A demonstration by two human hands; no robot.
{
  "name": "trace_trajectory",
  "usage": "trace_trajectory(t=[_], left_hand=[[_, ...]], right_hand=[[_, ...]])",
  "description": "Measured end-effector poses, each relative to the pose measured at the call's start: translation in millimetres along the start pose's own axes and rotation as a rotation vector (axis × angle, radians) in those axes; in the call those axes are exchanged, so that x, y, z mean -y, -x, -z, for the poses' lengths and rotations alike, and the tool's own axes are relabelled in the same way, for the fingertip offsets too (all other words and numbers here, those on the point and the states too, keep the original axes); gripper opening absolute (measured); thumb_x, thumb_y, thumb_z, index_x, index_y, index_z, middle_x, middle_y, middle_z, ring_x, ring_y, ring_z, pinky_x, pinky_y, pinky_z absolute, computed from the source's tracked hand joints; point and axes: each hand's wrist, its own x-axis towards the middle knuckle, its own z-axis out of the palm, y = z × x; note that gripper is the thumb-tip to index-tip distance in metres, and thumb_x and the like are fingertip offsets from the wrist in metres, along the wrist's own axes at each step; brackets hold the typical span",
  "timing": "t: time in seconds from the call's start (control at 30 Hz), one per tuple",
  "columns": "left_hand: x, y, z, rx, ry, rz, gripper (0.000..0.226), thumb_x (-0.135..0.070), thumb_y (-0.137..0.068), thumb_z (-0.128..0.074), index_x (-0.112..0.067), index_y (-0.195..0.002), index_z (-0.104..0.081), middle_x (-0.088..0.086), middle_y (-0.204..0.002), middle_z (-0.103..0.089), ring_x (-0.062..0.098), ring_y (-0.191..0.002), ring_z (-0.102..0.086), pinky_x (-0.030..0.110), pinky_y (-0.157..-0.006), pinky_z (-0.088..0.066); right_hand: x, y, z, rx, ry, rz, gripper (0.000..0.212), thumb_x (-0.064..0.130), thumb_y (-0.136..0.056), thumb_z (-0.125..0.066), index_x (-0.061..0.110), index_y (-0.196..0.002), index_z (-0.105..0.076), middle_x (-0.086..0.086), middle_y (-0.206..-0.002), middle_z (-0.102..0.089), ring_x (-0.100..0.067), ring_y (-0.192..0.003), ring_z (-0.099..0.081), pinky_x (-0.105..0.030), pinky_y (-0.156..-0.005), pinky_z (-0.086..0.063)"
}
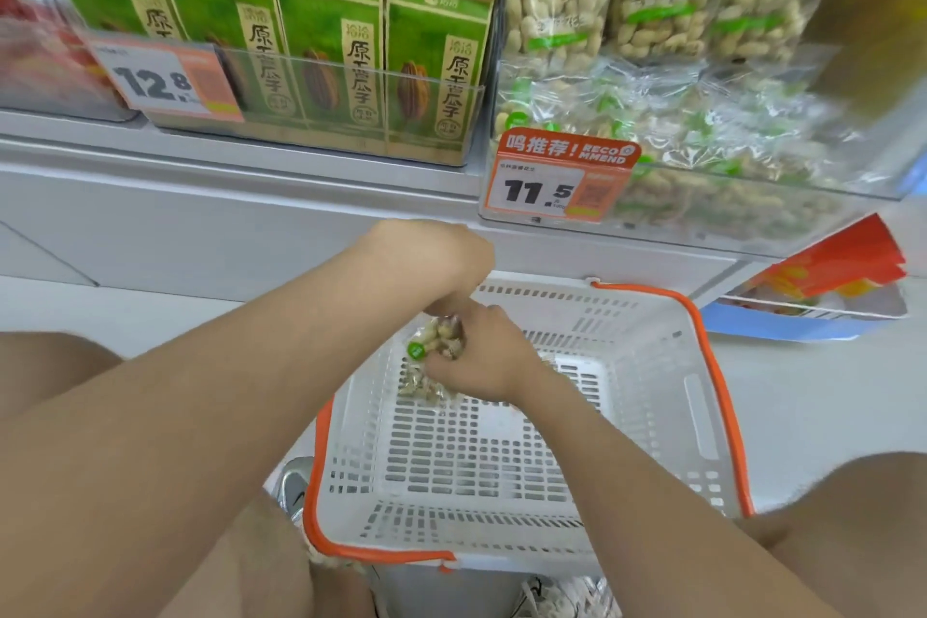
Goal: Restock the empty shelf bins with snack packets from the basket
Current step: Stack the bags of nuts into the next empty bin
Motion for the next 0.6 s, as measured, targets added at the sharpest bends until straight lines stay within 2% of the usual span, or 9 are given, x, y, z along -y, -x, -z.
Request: trace_trajectory(t=[0.1,0.2,0.3,0.43,0.5,0.6], left_hand=[[9.4,16.4,9.1,0.019,0.04,0.023,0.05,-0.014,-0.081,-0.084,-0.018,-0.127,-0.064,0.003,-0.116,-0.067,0.027,-0.102,-0.068,0.038,-0.084,-0.058],[18.6,42.5,26.6,0.044,0.112,0.031,0.056,-0.024,-0.074,-0.093,-0.019,-0.121,-0.065,-0.001,-0.106,-0.074,0.023,-0.097,-0.072,0.038,-0.082,-0.059],[25.5,67.5,47.6,0.044,0.36,-0.018,0.031,-0.021,-0.085,-0.085,-0.015,-0.11,-0.068,-0.003,-0.077,-0.079,0.013,-0.076,-0.078,0.034,-0.072,-0.062],[28.1,98.1,86.7,-0.121,0.654,-0.147,0.014,-0.017,-0.088,-0.083,-0.012,-0.097,-0.074,0.004,-0.078,-0.077,0.017,-0.06,-0.072,0.035,-0.064,-0.062],[28.2,107.9,102.0,-0.227,0.793,-0.187,0.008,-0.014,-0.092,-0.079,-0.008,-0.095,-0.076,0.004,-0.07,-0.07,0.02,-0.058,-0.064,0.037,-0.065,-0.061],[24.8,109.5,116.6,-0.41,1.047,-0.227,0.019,-0.02,-0.098,-0.073,-0.002,-0.094,-0.074,0.004,-0.068,-0.061,0.021,-0.064,-0.063,0.039,-0.068,-0.061]], right_hand=[[31.1,20.8,35.5,-0.16,0.061,0.147,0.039,0.038,-0.076,-0.068,0.038,-0.103,-0.039,0.01,-0.069,-0.057,-0.01,-0.066,-0.058,-0.034,-0.055,-0.048],[46.5,44.0,60.1,-0.315,0.049,0.232,0.039,0.04,-0.075,-0.067,0.035,-0.105,-0.043,0.012,-0.073,-0.06,-0.018,-0.068,-0.061,-0.039,-0.057,-0.053],[53.3,63.2,80.9,-0.493,0.066,0.338,0.041,0.038,-0.079,-0.07,0.029,-0.111,-0.047,0.014,-0.078,-0.06,-0.022,-0.066,-0.062,-0.04,-0.055,-0.053],[69.0,78.9,121.0,-0.783,0.106,0.389,0.047,0.044,-0.08,-0.064,0.023,-0.12,-0.05,0.015,-0.069,-0.052,-0.019,-0.056,-0.058,-0.03,-0.048,-0.04],[81.7,79.3,142.8,-0.91,0.097,0.373,0.048,0.047,-0.081,-0.062,0.02,-0.119,-0.052,0.012,-0.067,-0.057,-0.022,-0.056,-0.059,-0.033,-0.049,-0.042],[101.6,72.0,180.1,-1.039,0.014,0.302,0.047,0.052,-0.084,-0.058,0.018,-0.114,-0.046,0.004,-0.061,-0.056,-0.028,-0.053,-0.055,-0.038,-0.047,-0.04]])
